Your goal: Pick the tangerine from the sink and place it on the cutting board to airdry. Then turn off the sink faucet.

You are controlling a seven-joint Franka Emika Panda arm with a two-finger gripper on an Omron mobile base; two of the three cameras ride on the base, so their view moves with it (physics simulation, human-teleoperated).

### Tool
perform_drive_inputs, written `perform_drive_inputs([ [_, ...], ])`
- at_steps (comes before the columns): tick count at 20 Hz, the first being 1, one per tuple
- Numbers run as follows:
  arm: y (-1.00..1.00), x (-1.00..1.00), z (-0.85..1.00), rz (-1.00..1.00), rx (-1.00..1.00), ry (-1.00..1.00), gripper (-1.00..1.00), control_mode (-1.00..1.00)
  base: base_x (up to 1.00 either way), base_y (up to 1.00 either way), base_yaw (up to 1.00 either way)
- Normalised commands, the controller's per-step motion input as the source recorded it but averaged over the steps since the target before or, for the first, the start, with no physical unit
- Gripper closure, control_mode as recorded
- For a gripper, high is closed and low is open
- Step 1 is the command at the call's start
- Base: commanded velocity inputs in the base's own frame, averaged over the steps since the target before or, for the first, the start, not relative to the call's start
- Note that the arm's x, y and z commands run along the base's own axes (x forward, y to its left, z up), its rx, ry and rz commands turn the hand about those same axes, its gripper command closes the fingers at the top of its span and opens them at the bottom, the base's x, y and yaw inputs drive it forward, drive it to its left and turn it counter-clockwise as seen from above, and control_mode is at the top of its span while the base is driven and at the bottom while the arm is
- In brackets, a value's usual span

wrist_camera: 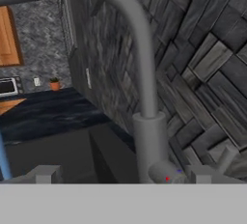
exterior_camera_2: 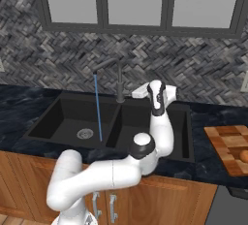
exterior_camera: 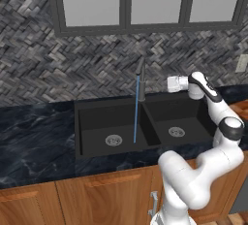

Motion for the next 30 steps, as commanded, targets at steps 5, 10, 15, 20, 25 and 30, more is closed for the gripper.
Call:
perform_drive_inputs([
  [5,0.0,0.27,-0.08,0.0,0.0,0.0,-1.0,-1.0,0.0,0.0,0.0],
  [10,0.0,0.3,-0.07,0.0,0.0,0.0,-1.0,-1.0,0.0,0.0,0.0],
  [15,0.0,0.3,-0.02,0.0,0.0,0.0,-1.0,-1.0,0.0,0.0,0.0],
  [20,0.08,0.17,0.01,0.03,0.0,-0.03,-1.0,-1.0,0.0,0.0,0.0],
  [25,0.5,0.01,0.13,0.08,-0.03,-0.09,-1.0,-1.0,0.0,0.0,0.0],
  [30,0.92,0.13,0.25,0.08,-0.12,-0.08,-1.0,-1.0,0.0,0.0,0.0],
])
